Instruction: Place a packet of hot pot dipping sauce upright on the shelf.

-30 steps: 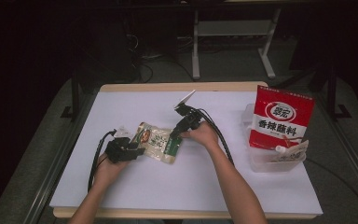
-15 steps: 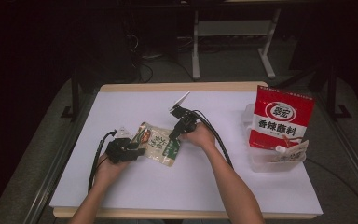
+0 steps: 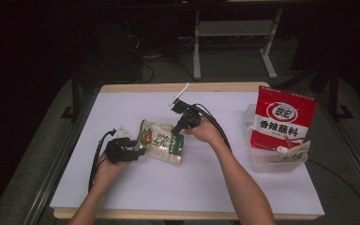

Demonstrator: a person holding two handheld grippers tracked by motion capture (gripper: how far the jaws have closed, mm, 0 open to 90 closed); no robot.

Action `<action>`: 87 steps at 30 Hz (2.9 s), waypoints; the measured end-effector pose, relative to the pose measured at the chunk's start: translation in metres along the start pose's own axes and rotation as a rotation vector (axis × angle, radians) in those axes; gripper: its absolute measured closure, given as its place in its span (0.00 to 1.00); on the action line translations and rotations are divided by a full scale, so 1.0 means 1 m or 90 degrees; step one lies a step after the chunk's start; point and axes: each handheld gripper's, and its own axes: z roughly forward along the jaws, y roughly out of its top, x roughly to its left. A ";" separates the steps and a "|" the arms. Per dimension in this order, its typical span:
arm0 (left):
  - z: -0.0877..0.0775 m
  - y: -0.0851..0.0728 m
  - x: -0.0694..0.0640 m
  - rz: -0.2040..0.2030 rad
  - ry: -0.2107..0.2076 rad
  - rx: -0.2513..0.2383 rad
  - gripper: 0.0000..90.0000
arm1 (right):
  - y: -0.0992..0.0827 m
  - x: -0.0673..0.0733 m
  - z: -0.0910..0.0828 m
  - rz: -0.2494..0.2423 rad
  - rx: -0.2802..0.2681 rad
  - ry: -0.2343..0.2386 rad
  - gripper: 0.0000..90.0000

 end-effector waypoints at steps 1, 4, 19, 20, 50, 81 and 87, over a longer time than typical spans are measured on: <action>-0.001 0.000 0.001 0.002 0.000 -0.002 0.49 | 0.001 0.001 -0.003 -0.009 -0.002 -0.006 0.97; -0.001 0.000 0.001 -0.007 0.000 -0.006 0.47 | 0.004 0.009 -0.015 -0.041 0.000 -0.024 0.97; -0.020 0.006 0.000 -0.001 -0.027 -0.052 0.40 | 0.018 0.054 -0.060 -0.184 0.035 -0.086 0.97; -0.022 0.007 0.000 -0.002 -0.027 -0.058 0.39 | 0.019 0.056 -0.061 -0.193 0.040 -0.090 0.98; -0.045 0.043 -0.026 0.118 -0.118 -0.101 0.62 | 0.064 0.133 -0.048 -0.398 0.139 -0.084 0.97; -0.050 0.024 -0.011 0.105 -0.148 -0.105 0.97 | 0.042 0.072 -0.038 -0.292 0.037 -0.045 0.77; -0.050 0.022 -0.008 0.100 -0.146 -0.106 0.96 | 0.038 0.067 -0.039 -0.296 0.013 -0.029 0.94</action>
